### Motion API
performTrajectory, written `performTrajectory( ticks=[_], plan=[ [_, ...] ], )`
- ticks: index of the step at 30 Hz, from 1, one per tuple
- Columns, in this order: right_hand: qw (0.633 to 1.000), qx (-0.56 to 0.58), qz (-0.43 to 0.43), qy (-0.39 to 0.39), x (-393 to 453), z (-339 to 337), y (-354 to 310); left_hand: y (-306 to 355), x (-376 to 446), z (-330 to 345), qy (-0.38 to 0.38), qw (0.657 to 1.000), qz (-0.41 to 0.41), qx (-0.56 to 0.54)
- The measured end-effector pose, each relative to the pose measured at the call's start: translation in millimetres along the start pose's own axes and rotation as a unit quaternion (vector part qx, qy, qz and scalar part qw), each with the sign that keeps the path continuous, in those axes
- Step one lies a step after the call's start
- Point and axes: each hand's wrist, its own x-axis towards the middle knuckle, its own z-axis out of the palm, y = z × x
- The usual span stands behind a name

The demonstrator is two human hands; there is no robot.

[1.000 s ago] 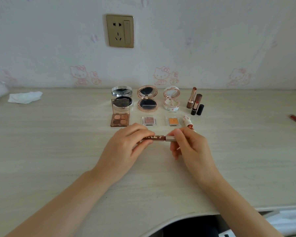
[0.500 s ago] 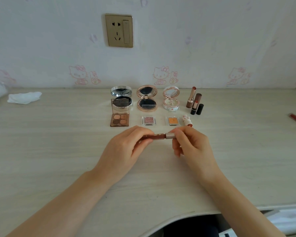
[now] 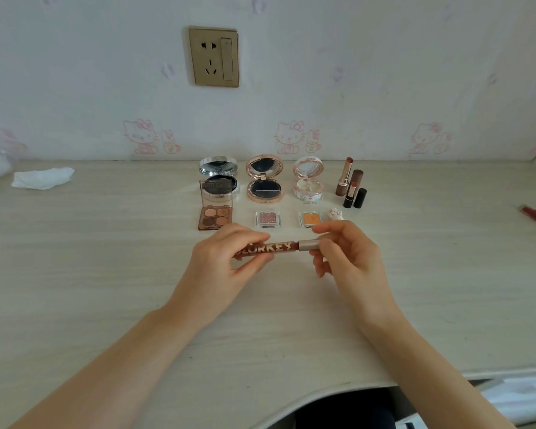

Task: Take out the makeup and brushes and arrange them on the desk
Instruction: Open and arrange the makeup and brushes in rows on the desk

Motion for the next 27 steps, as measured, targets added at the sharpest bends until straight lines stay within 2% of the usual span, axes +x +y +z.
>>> performTrajectory(
  ticks=[4,8,15,22,27],
  plan=[
    [1.0,0.002,0.019,-0.01,0.4,-0.3,0.1,0.2,1.9,0.0,0.005,1.0,0.001,0.0],
    [0.999,-0.048,0.01,-0.02,-0.4,1.4,1.5,-0.6,1.0,-1.8,0.001,1.0,-0.004,-0.012],
    [1.0,0.01,0.013,-0.01,1.3,-1.2,2.2,-1.2,1.2,-1.1,-0.007,1.0,-0.005,-0.019],
    [1.0,-0.017,-0.005,-0.024,1.0,-1.6,3.6,-0.7,1.9,-3.0,-0.005,1.0,-0.008,-0.017],
    [0.999,0.016,0.024,-0.021,0.5,-0.4,1.6,-0.4,1.6,-3.3,0.005,1.0,-0.016,-0.023]
  ],
)
